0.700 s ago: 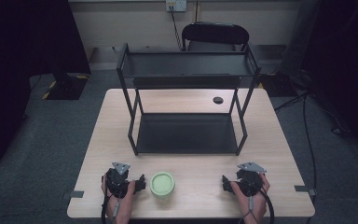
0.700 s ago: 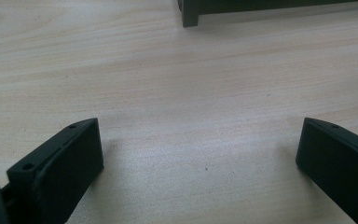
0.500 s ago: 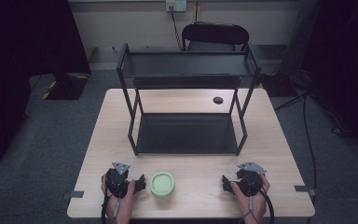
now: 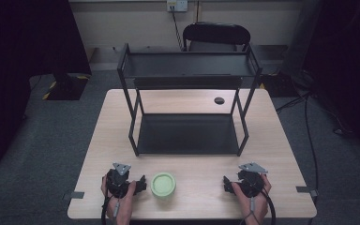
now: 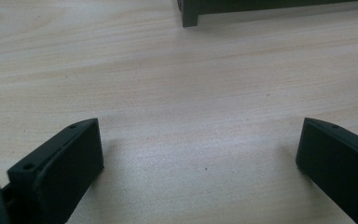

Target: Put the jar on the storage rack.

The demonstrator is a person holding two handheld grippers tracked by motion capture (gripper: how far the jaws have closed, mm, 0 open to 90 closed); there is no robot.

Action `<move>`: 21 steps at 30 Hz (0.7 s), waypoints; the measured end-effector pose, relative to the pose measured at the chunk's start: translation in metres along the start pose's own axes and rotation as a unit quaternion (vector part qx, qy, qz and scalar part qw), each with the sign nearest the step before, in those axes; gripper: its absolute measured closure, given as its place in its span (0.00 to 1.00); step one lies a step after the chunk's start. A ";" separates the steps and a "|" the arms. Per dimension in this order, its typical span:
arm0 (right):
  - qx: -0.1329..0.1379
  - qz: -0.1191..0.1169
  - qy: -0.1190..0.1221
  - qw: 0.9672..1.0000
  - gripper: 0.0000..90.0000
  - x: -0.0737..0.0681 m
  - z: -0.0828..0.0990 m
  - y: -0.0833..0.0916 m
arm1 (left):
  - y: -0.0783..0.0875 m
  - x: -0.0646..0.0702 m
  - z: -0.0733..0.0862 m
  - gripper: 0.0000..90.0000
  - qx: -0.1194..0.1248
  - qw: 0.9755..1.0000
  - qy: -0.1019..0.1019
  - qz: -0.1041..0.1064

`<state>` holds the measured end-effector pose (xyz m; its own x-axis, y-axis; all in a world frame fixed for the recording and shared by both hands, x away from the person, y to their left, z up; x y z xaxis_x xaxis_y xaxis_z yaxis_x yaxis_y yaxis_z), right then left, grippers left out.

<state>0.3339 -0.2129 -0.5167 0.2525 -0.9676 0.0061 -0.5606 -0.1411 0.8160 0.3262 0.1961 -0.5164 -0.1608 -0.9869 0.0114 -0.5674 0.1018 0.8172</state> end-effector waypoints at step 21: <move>0.000 0.000 0.000 1.000 0.00 0.000 0.000 0.000 | 0.019 -0.005 0.001 0.02 0.042 0.998 0.028 0.023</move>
<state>0.3339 -0.2128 -0.5167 0.2521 -0.9677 0.0065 -0.5606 -0.1406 0.8160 0.3155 0.2026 -0.5010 -0.1443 -0.9861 0.0829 -0.6269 0.1559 0.7633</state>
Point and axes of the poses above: each handheld gripper's, and its own axes: y roughly backward along the jaws, z roughly out of its underside, x roughly to its right, the point moved 1 cm from there along -y, roughly forward along the jaws, and after that the axes turned 10 degrees about -x, right-handed, at the moved point
